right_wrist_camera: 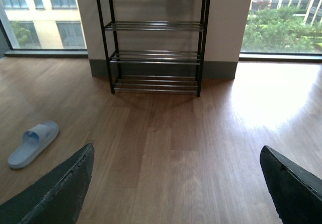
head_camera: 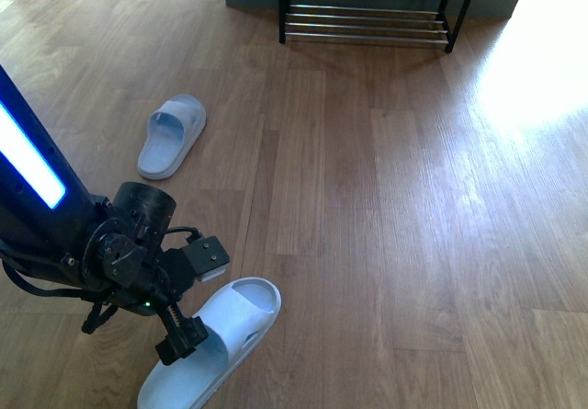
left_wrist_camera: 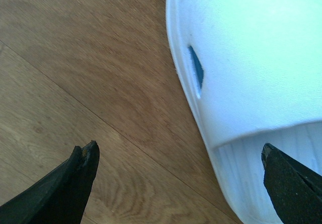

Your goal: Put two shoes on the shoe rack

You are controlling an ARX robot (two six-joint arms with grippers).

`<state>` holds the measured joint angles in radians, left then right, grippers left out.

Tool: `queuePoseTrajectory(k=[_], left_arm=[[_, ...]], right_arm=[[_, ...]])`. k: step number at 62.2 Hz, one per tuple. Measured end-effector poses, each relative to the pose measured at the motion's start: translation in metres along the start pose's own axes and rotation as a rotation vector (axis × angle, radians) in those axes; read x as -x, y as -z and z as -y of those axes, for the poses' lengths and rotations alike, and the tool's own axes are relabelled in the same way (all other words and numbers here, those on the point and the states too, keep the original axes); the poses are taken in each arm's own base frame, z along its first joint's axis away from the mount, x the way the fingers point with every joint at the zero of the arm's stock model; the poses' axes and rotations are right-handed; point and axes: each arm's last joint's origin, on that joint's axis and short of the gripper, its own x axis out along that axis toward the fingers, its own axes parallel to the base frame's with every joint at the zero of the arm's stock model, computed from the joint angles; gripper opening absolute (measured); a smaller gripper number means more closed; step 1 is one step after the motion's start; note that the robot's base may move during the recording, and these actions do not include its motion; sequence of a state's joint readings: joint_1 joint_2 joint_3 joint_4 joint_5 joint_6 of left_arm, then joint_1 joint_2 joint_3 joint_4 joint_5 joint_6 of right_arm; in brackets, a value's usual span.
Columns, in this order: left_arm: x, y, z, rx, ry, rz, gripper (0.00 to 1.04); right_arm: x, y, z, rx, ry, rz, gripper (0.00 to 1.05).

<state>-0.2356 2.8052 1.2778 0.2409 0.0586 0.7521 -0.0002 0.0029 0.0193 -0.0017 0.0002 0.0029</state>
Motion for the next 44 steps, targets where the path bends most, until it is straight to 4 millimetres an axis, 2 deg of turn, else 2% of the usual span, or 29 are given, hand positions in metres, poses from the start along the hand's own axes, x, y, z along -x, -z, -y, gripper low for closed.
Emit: queuePoseTrajectory(k=[17, 20, 28, 44], left_arm=[[-0.009, -0.004, -0.001, -0.027, -0.059, 0.097, 0.95], [-0.011, -0.005, -0.002, -0.03, -0.08, 0.109, 0.92], [-0.016, -0.003, -0.002, -0.022, -0.102, 0.096, 0.72], [-0.023, 0.005, 0.0, 0.012, -0.115, 0.075, 0.15]], right_arm=[[0.0, 0.0, 0.0, 0.0, 0.0, 0.0, 0.95], [0.0, 0.0, 0.0, 0.0, 0.0, 0.0, 0.95], [0.0, 0.0, 0.0, 0.0, 0.0, 0.0, 0.95], [0.0, 0.0, 0.0, 0.0, 0.0, 0.0, 0.95]])
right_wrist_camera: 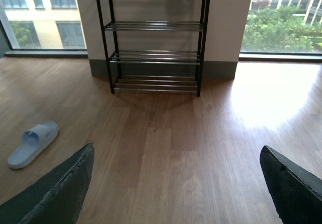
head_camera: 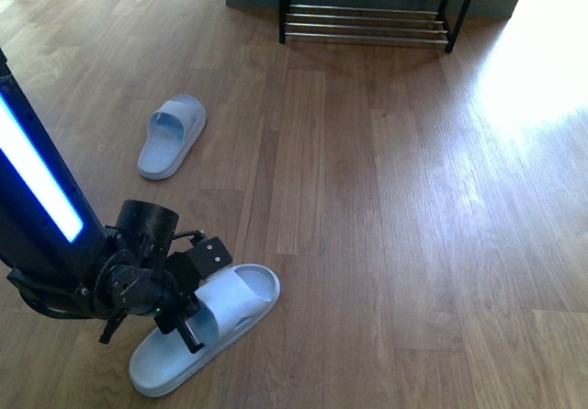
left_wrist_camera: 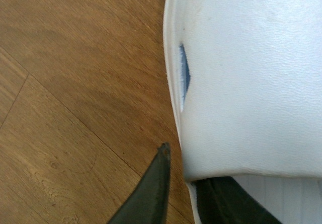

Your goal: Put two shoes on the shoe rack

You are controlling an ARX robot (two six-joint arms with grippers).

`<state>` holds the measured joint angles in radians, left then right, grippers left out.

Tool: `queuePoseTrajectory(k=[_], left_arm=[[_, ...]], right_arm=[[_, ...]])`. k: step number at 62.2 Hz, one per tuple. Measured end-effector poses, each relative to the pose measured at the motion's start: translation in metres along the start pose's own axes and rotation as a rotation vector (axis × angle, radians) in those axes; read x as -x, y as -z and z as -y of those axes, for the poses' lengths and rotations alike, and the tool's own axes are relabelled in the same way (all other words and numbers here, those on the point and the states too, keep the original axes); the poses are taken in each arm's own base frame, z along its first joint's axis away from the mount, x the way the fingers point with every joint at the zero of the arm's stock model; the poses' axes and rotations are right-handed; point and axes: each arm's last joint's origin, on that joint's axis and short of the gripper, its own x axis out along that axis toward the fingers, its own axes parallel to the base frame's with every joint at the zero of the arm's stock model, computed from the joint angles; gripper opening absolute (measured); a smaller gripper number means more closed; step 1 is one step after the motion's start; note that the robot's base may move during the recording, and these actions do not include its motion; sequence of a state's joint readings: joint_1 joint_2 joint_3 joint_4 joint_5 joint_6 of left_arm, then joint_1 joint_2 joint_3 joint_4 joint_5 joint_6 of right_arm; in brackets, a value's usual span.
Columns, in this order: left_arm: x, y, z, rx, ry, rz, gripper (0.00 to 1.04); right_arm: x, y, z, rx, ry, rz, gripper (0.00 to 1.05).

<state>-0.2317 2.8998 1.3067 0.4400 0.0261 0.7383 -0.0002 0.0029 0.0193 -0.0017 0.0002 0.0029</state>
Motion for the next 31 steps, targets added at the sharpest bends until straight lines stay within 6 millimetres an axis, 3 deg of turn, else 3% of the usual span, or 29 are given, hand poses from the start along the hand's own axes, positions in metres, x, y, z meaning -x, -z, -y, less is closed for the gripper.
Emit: queuePoseTrajectory(k=[6, 16, 20, 30, 31], left_arm=[[0.0, 0.003, -0.003, 0.02, -0.014, -0.004, 0.01], [0.015, 0.008, -0.017, 0.087, -0.071, -0.012, 0.02], [0.034, 0.007, -0.031, 0.153, -0.117, -0.008, 0.02], [0.105, -0.006, -0.083, 0.374, -0.35, 0.088, 0.02], [0.121, -0.009, -0.092, 0.413, -0.407, 0.116, 0.02]], right_arm=[[0.0, 0.0, 0.0, 0.0, 0.0, 0.0, 0.95], [0.0, 0.0, 0.0, 0.0, 0.0, 0.0, 0.95], [0.0, 0.0, 0.0, 0.0, 0.0, 0.0, 0.95], [0.0, 0.0, 0.0, 0.0, 0.0, 0.0, 0.95], [0.0, 0.0, 0.0, 0.0, 0.0, 0.0, 0.95]])
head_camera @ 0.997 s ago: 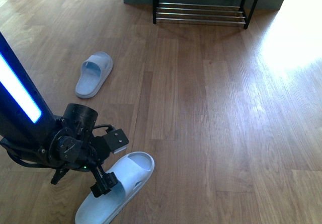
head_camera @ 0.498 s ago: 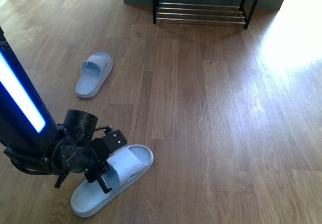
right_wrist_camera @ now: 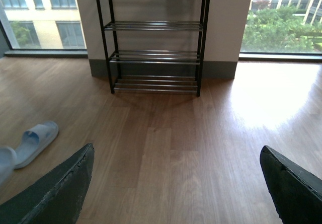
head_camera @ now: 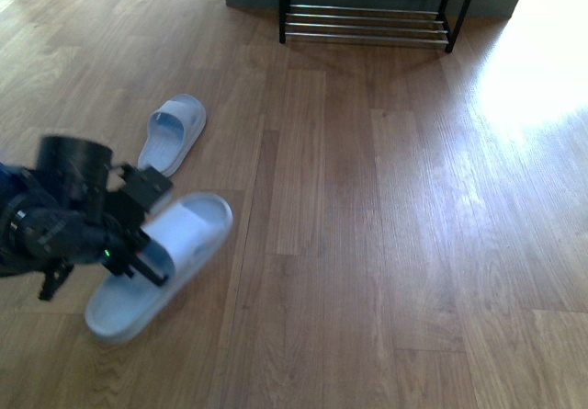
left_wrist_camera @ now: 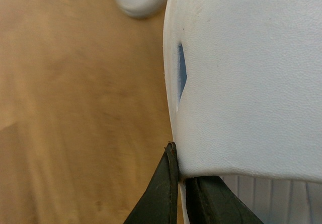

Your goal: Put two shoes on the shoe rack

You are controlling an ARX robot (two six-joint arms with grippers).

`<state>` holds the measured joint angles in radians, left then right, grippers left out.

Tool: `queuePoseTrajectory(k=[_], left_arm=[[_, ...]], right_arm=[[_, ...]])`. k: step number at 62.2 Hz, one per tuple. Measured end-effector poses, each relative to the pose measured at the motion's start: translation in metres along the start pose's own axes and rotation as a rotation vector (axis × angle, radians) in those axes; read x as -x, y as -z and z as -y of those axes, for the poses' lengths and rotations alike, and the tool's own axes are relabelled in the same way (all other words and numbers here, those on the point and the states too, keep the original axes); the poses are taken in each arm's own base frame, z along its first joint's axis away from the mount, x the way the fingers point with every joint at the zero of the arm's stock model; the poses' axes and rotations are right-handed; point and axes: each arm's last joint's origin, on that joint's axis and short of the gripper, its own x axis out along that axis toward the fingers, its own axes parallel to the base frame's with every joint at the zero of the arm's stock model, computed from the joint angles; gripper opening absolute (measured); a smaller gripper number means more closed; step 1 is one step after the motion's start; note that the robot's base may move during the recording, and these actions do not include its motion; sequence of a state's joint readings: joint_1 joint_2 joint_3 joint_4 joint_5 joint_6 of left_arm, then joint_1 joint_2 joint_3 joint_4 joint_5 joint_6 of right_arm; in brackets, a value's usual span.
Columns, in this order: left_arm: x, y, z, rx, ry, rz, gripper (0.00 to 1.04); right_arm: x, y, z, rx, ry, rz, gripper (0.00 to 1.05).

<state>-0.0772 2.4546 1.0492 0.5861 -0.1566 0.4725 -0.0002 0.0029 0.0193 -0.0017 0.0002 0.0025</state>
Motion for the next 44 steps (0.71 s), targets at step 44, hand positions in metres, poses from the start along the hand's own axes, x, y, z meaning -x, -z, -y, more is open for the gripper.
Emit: queuePoseTrajectory(k=[44], left_arm=[[0.247, 0.015, -0.063, 0.598, -0.561, 0.228, 0.02]], right_arm=[[0.0, 0.0, 0.0, 0.0, 0.0, 0.0, 0.95]])
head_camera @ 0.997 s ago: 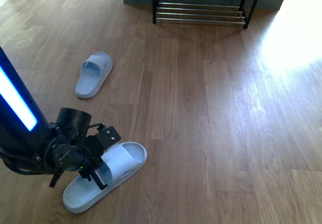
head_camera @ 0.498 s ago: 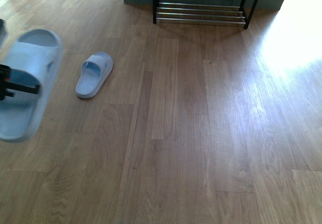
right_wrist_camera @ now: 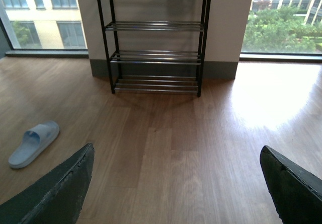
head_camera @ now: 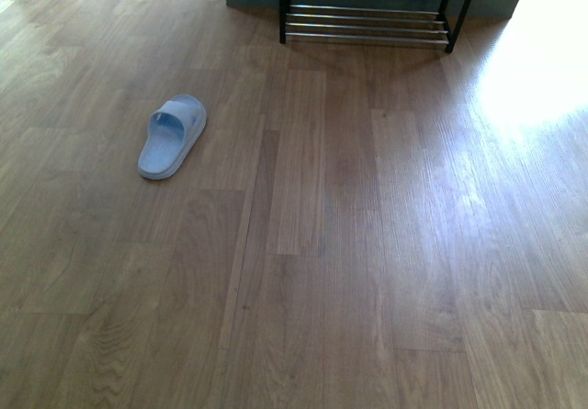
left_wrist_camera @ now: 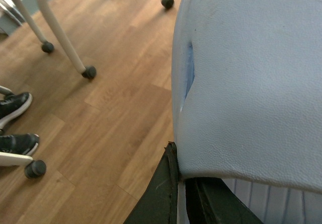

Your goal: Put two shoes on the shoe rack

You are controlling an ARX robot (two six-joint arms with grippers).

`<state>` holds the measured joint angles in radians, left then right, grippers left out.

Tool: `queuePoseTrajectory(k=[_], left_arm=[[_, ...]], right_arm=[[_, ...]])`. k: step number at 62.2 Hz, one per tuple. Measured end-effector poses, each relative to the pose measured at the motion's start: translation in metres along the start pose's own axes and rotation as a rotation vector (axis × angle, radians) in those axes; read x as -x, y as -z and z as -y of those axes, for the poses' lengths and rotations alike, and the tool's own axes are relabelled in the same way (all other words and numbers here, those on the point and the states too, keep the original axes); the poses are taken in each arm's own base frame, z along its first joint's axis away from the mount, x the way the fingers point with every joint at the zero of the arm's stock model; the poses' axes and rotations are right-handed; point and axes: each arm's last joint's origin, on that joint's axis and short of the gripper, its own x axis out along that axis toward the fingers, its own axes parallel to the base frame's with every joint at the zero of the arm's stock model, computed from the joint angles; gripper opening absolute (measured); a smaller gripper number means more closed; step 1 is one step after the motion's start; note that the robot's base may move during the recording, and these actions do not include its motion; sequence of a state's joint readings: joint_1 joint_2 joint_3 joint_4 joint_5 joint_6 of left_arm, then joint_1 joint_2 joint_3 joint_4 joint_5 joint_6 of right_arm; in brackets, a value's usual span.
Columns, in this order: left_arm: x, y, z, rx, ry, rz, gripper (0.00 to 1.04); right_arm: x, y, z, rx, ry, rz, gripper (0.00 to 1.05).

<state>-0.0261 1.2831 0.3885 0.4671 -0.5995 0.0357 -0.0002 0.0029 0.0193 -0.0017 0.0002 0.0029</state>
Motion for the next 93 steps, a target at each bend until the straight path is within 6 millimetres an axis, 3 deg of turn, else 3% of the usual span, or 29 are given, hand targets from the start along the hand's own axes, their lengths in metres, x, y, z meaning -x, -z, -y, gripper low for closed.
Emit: queuePoseTrajectory(k=[10, 16, 93], left_arm=[[0.052, -0.001, -0.023, 0.017, -0.053, 0.037, 0.02], [0.062, -0.007, -0.03, 0.067, -0.063, 0.085, 0.02], [0.062, -0.006, -0.029, 0.077, -0.055, 0.086, 0.02]], right_arm=[[0.0, 0.0, 0.0, 0.0, 0.0, 0.0, 0.95], [0.0, 0.0, 0.0, 0.0, 0.0, 0.0, 0.95], [0.0, 0.0, 0.0, 0.0, 0.001, 0.0, 0.95]])
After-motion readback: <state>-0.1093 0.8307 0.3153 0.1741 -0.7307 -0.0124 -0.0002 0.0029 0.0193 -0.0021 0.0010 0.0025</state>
